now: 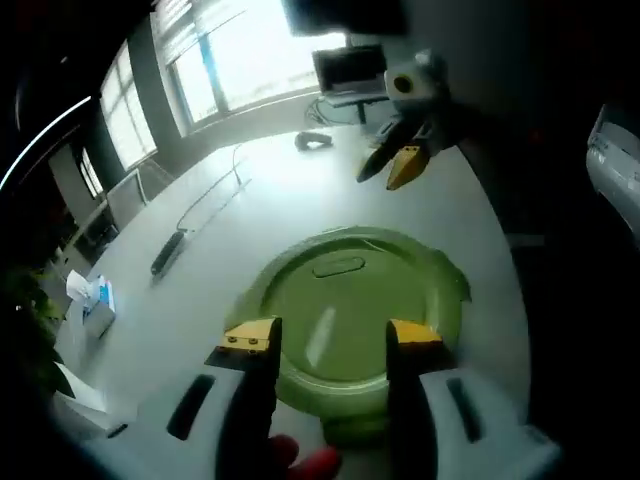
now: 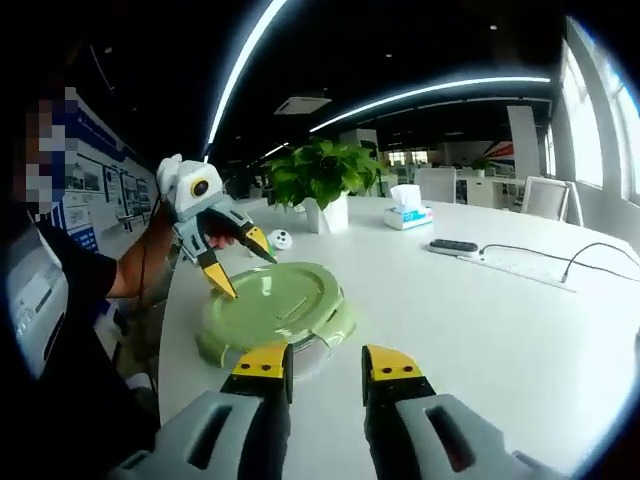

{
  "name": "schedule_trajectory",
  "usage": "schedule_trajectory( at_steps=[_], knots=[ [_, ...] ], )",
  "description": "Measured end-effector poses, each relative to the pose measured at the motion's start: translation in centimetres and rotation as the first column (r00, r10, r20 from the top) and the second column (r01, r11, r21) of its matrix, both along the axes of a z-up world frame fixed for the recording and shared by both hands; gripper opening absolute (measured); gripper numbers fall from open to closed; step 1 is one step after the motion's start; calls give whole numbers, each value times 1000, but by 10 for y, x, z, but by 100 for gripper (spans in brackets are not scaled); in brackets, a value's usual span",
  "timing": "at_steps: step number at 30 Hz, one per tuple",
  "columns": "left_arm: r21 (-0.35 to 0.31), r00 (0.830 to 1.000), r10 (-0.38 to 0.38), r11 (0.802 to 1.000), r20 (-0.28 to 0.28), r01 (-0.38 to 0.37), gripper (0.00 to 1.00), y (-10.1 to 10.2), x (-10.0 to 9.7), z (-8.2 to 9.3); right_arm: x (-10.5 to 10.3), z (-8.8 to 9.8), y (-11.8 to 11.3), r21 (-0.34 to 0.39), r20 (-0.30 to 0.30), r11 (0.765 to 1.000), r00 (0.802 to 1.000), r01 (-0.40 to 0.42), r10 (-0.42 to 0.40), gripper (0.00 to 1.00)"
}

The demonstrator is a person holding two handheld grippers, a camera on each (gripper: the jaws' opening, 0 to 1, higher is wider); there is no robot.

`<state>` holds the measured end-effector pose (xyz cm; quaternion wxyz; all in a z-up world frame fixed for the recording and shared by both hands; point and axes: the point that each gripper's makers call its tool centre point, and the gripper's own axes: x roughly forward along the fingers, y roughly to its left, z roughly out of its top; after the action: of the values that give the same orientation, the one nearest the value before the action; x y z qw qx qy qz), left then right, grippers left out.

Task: Pick up the tomato from the tabletop place it into the food storage container close the lid and lock the latches

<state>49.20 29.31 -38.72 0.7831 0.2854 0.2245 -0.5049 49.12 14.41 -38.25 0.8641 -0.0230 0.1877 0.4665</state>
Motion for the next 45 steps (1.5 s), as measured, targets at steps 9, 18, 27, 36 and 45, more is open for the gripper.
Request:
schedule_trajectory(
  at_steps=[9,18,27,36,45],
  knots=[
    [-47,997,-23,999,-67,20,33,-12,-2,-7,-3,-7,5,37,-59,999,998,-34,36,22],
    [-105,1000,6,994,-15,-8,33,-2,-2,7,45,-33,20,313,-470,938,882,152,14,12],
    [-293,988,155,946,27,-140,31,42,-13,33,36,-39,38,372,-567,922,813,109,132,13],
    [-291,983,181,941,11,-170,30,55,-22,21,39,-41,41,394,-593,913,789,109,162,0],
    [-294,984,176,941,4,-167,30,52,-18,19,41,-41,37,419,-590,899,791,128,162,0]
  ],
)
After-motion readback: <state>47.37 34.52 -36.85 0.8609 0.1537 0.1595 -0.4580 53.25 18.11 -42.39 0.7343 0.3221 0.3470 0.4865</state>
